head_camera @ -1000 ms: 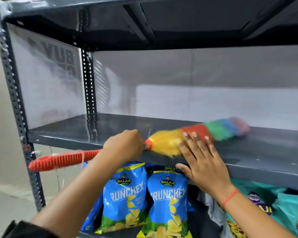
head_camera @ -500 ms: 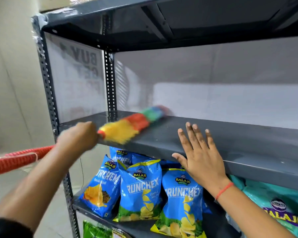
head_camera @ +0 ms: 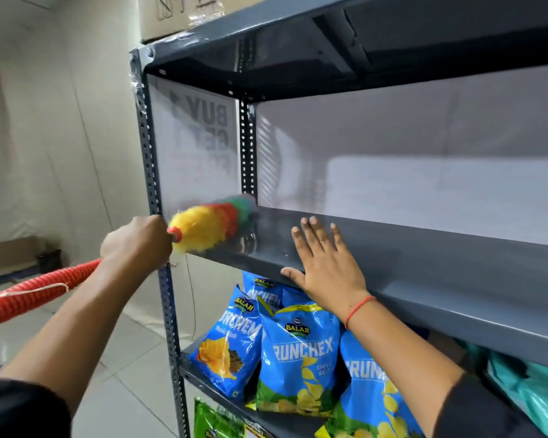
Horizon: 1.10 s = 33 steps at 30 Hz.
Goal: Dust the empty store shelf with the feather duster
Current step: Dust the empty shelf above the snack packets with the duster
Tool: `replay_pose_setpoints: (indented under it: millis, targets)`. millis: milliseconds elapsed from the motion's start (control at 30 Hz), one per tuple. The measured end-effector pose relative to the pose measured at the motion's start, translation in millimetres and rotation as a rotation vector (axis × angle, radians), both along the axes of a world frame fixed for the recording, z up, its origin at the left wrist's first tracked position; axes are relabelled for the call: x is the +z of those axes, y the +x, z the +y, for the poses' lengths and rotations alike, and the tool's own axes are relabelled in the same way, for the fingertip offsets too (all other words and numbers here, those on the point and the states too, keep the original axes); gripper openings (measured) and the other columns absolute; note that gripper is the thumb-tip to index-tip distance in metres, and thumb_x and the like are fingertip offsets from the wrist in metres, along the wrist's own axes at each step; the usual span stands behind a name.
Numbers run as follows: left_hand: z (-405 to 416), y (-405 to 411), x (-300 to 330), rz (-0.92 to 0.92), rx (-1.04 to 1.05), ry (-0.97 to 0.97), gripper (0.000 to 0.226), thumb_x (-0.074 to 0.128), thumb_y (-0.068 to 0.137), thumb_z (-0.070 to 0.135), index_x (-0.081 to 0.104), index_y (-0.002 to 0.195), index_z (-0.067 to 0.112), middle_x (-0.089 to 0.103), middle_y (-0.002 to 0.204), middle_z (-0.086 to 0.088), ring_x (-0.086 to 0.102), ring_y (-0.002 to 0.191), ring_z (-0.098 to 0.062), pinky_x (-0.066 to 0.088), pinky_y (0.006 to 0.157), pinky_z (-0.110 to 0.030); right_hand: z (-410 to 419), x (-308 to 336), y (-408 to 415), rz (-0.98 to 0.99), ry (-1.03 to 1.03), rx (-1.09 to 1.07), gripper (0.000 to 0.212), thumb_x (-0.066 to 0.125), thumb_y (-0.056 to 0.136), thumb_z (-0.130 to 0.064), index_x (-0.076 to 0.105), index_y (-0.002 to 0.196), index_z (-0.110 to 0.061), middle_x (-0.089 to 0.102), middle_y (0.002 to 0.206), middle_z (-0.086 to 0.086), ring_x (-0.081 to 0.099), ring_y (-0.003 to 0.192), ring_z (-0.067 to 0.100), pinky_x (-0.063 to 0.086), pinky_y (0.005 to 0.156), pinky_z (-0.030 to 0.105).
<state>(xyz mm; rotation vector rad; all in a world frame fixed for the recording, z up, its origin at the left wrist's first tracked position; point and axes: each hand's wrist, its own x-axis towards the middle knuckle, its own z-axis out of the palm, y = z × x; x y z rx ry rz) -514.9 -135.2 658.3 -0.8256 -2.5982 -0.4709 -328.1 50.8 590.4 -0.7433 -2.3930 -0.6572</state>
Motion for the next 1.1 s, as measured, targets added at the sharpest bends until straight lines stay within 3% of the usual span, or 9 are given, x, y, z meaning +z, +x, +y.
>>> replay_pose_setpoints:
  millis: [67, 167, 233, 333, 533, 633, 767, 900, 1100]
  targets:
    - [0.3, 1.9, -1.5, 0.007, -0.027, 0.005, 0.023, 0.053, 0.091, 0.029, 0.067, 0.105, 0.016, 0.067, 0.102, -0.015, 0.065, 0.090, -0.035, 0.043, 0.068, -0.032, -0.1, 0.3, -19.2, -0.033, -0.028, 0.025, 0.077, 0.022, 0.084, -0.057, 0.052, 0.126, 0.000, 0.051, 0.131, 0.021, 0.045, 0.124, 0.033, 0.018, 0.103, 0.050]
    - [-1.3, 1.7, -14.7, -0.045, -0.114, -0.107, 0.025, 0.051, 0.094, 0.036, 0.068, 0.098, 0.018, 0.058, 0.073, -0.004, 0.060, 0.069, -0.027, 0.045, 0.061, -0.031, -2.2, 1.9, -41.0, -0.038, -0.067, 0.065, 0.080, 0.018, 0.084, -0.058, 0.046, 0.131, 0.001, 0.045, 0.136, 0.023, 0.039, 0.128, 0.035, 0.017, 0.107, 0.051]
    - [-4.7, -9.9, -15.1, -0.028, -0.078, -0.150, 0.025, 0.052, 0.094, 0.033, 0.068, 0.098, 0.014, 0.052, 0.066, -0.001, 0.058, 0.065, -0.025, 0.046, 0.059, -0.032, -4.7, 3.0, -46.3, -0.083, 0.004, 0.002, 0.087, -0.004, 0.079, -0.061, 0.015, 0.142, -0.004, 0.016, 0.149, 0.019, 0.015, 0.139, 0.031, 0.004, 0.110, 0.050]
    - [-9.6, -33.1, -1.1, 0.090, -0.003, -0.098, 0.021, 0.049, 0.096, 0.019, 0.065, 0.100, 0.006, 0.056, 0.073, -0.007, 0.059, 0.064, -0.028, 0.047, 0.057, -0.032, -3.6, 1.4, -42.3, -0.128, 0.044, -0.009, 0.085, -0.027, 0.065, -0.059, -0.021, 0.135, -0.012, -0.023, 0.140, 0.009, -0.021, 0.136, 0.024, -0.013, 0.108, 0.048]
    - [-18.1, -58.8, 0.3, 0.051, -0.112, -0.030, 0.043, 0.049, 0.093, 0.048, 0.072, 0.083, 0.013, 0.054, 0.058, -0.003, 0.057, 0.057, -0.028, 0.040, 0.051, -0.025, -2.6, -0.5, -43.0, -0.109, 0.051, -0.002, 0.083, -0.024, 0.069, -0.061, -0.020, 0.136, -0.013, -0.019, 0.146, 0.010, -0.027, 0.129, 0.022, -0.018, 0.105, 0.047]
    - [-24.8, -72.7, -0.5, -0.034, -0.039, -0.085, 0.038, 0.052, 0.093, 0.042, 0.072, 0.091, 0.010, 0.056, 0.059, -0.004, 0.055, 0.049, -0.020, 0.042, 0.047, -0.023, -3.4, 0.8, -43.0, -0.104, 0.048, 0.005, 0.081, -0.021, 0.071, -0.061, -0.015, 0.136, -0.014, -0.008, 0.152, 0.013, -0.020, 0.135, 0.023, -0.014, 0.107, 0.048]
    - [-26.1, -78.2, 0.0, 0.079, 0.028, -0.022, 0.036, 0.047, 0.096, 0.037, 0.071, 0.096, 0.010, 0.059, 0.067, -0.008, 0.065, 0.061, -0.029, 0.057, 0.061, -0.034, -2.2, 0.2, -42.8, -0.103, 0.058, -0.006, 0.082, -0.025, 0.069, -0.061, -0.022, 0.136, -0.014, -0.019, 0.147, 0.009, -0.030, 0.127, 0.021, -0.021, 0.102, 0.047]
    - [-25.9, -76.8, -6.1, 0.047, -0.104, 0.007, 0.041, 0.047, 0.093, 0.048, 0.073, 0.098, 0.016, 0.063, 0.073, -0.011, 0.057, 0.059, -0.029, 0.045, 0.055, -0.028, -2.6, -0.8, -43.0, -0.103, 0.076, -0.030, 0.080, -0.020, 0.074, -0.062, -0.013, 0.138, -0.013, -0.002, 0.153, 0.013, -0.019, 0.134, 0.024, -0.017, 0.103, 0.047]
    - [-21.6, -94.2, -12.7, 0.040, 0.020, 0.018, 0.042, 0.047, 0.095, 0.045, 0.072, 0.102, 0.012, 0.060, 0.080, -0.013, 0.057, 0.068, -0.032, 0.045, 0.063, -0.032, -3.2, 0.5, -41.9, -0.088, 0.055, -0.002, 0.082, -0.026, 0.069, -0.060, -0.021, 0.136, -0.014, -0.016, 0.149, 0.010, -0.029, 0.128, 0.023, -0.018, 0.104, 0.048]
